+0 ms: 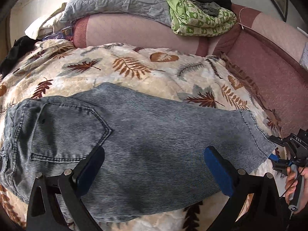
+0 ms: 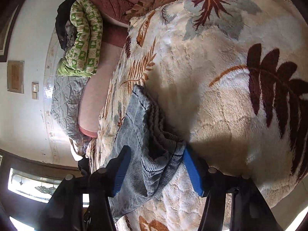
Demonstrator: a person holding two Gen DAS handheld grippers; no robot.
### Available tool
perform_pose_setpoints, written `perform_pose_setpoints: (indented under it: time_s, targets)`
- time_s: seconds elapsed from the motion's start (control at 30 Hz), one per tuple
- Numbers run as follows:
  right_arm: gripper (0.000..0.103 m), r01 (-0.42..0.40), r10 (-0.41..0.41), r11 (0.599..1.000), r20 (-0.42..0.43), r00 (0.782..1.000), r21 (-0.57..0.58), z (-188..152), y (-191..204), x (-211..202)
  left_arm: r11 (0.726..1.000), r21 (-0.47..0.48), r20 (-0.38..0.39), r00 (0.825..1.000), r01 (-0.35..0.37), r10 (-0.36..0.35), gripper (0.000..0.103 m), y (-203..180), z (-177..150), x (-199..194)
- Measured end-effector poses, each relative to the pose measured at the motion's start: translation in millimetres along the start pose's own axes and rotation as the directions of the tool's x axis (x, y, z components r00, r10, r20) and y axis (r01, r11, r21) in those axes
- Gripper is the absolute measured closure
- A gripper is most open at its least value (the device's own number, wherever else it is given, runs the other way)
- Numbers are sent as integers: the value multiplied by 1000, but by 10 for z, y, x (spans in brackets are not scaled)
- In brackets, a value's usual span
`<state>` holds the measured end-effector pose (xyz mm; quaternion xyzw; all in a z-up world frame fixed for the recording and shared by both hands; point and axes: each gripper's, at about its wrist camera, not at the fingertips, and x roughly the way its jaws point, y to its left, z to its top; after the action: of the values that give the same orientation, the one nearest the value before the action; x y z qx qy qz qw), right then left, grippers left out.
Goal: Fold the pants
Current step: 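Grasp the jeans leg hem with the right gripper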
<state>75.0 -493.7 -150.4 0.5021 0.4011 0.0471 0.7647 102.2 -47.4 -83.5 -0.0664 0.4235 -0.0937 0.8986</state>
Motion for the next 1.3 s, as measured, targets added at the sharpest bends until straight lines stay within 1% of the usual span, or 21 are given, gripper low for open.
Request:
perform_pose_setpoints:
  time_s: [0.1,0.23,0.3,0.37,0.47,0.53,0.67,0.73,0.77,0.8,0.83,0.87,0.97,1.07,1.1,1.2,1.23,1.3]
  targets:
    - [43,11,-11,1000,-1,1000,25,-22,-24,-85,1000,12,-29,999,22,-21,0,-129,21,100]
    - [43,63,-64,998,-31,997,-16,-16,27,-73,999,16,-38,999,32,-31,0,-183,22,150]
    - [42,81,-81,997,-30,996,-13,-6,39,-47,999,7,-44,998,37,-37,0,-177,16,157]
    - [41,78,-78,997,-24,997,4,-7,40,-29,999,4,-46,998,40,-39,0,-159,16,154]
    - [41,46,-45,998,-16,999,47,-16,-24,-80,999,-7,-43,998,43,-44,0,-133,32,145]
    - [41,50,-49,997,-17,999,54,-20,-38,-104,999,-15,-41,998,43,-43,0,-128,41,151]
    - [41,125,-125,992,-30,992,6,11,57,-1,999,-23,-57,998,41,-42,0,-187,57,240]
    - [42,149,-149,989,-32,988,-17,20,92,33,999,-17,-63,997,35,-36,0,-249,54,296]
    - [48,160,-160,987,-32,987,-21,25,97,33,999,-16,-68,997,32,-33,0,-284,55,330]
    - [64,177,-178,984,-27,984,-26,27,96,25,999,-16,-74,997,34,-35,0,-319,57,366]
    - [69,183,-184,983,-23,983,-25,32,74,16,999,-16,-80,996,36,-37,0,-356,58,401]
    - [71,172,-173,985,-24,985,-23,33,48,6,999,-16,-85,996,37,-39,0,-395,60,435]
    - [75,174,-175,982,-18,984,-67,15,65,-14,1000,4,-101,994,28,-27,0,-525,51,549]
    - [75,175,-176,980,-5,984,-99,5,116,-30,1000,14,-124,992,10,-9,0,-633,44,665]
    - [75,177,-178,978,-2,984,-111,3,136,-34,1000,8,-128,992,14,-13,0,-660,49,681]
    - [75,175,-176,977,6,984,-126,0,165,-51,1000,5,-98,995,17,-16,0,-741,63,656]
    - [75,178,-178,975,8,984,-132,-2,176,-52,999,31,-96,995,-9,12,0,-775,53,667]
    - [75,178,-178,974,12,984,-141,-4,201,-57,991,88,-128,986,-100,110,0,-811,4,763]
